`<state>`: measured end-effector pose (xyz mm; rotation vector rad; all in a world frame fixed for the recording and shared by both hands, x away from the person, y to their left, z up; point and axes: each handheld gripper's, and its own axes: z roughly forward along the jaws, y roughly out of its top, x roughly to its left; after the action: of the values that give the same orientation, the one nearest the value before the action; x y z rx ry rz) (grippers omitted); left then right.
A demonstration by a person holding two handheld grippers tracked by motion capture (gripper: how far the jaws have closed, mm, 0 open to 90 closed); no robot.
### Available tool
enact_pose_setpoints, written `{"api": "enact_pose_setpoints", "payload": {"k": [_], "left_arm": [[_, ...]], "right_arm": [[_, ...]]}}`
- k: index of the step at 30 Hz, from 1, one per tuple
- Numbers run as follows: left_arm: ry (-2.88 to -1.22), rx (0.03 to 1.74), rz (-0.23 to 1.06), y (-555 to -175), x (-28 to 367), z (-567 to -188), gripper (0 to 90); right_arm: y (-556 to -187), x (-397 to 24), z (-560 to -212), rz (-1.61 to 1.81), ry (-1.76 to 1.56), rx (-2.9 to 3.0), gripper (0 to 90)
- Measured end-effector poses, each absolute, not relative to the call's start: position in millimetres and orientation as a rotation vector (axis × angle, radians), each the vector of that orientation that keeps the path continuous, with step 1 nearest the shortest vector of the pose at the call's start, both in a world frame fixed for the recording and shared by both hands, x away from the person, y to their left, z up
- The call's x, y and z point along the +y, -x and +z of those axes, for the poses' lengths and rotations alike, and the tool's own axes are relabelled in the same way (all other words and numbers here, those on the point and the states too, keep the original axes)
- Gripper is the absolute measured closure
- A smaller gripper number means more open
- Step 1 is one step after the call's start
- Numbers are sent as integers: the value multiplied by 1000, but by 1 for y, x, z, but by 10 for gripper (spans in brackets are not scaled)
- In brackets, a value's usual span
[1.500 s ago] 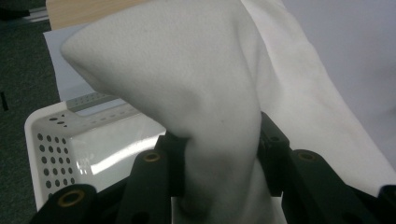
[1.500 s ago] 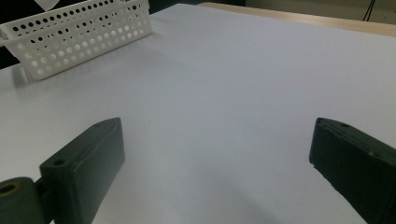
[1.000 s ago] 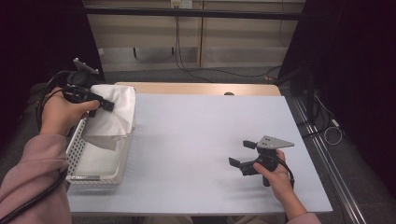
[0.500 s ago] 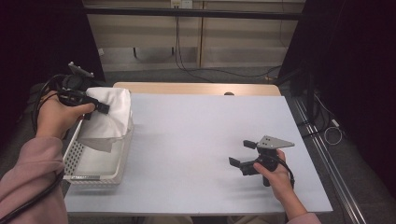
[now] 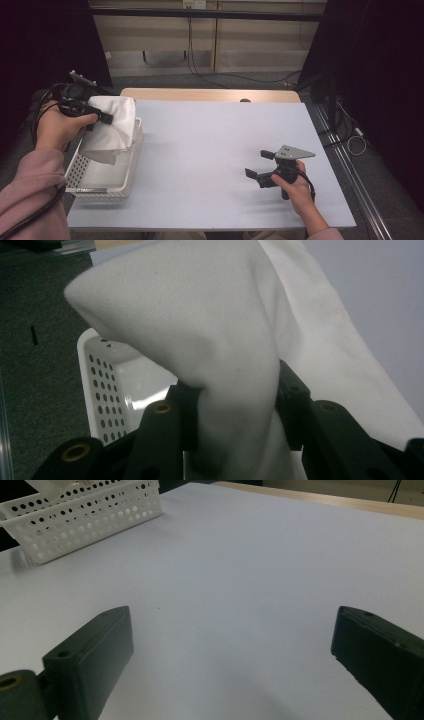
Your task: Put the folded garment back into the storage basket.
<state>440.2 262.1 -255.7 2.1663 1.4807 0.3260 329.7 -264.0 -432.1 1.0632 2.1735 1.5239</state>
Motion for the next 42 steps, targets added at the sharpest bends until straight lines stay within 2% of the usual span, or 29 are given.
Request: {"api": "enact_pose_setpoints", "payload": {"k": [17,18,19,42], "left_arm": [[-2168,1488,313,-439,270,-276,642],[-2218,1457,312,-440,273,-275,642],[-2166,1488,317,-439,270,-278,642],[-2189,1485,327,-438,276,-300,642]], "right_arm": [[-330,-264,-432,1528,-1061,2172,34],[-330,-264,-432,1524,-1061,2171,34],[-330,-264,-432,1527,-1062,2170,34],[-329,-263,-431,1527,-1059,2169,34]]}}
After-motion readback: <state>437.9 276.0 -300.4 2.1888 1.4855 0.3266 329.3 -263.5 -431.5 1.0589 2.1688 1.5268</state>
